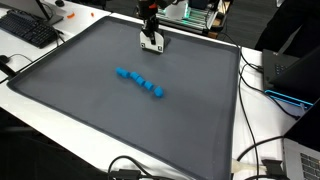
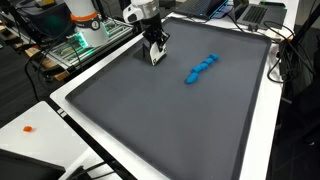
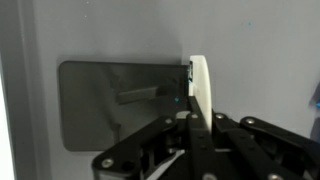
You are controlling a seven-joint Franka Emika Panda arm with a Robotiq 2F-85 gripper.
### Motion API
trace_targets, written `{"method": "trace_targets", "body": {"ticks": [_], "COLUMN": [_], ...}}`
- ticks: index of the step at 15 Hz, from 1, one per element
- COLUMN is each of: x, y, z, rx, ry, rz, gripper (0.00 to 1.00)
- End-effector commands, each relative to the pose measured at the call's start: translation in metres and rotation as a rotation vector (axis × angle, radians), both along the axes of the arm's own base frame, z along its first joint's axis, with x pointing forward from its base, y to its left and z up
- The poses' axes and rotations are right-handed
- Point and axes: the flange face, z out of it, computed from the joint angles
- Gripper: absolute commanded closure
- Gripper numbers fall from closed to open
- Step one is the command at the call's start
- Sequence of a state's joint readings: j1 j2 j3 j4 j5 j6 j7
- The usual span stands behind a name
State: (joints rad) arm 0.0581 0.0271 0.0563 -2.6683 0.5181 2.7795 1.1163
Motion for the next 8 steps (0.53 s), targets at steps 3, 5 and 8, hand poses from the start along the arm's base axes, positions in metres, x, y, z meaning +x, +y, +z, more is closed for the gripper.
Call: {"method": "trace_targets", "body": {"ticks": [3,5,8], "x": [-0.004,-0.004,0.000], "y": [-0.001,-0.005,-0.008], "z": [-0.001,0.005,0.024], "rx": [-0.025,-0.061,-0.159], "ry": [0.014,0.013,0.023], "rz": [0.031,0.052,0.136], "gripper": [0.57,0.42,0.19]}}
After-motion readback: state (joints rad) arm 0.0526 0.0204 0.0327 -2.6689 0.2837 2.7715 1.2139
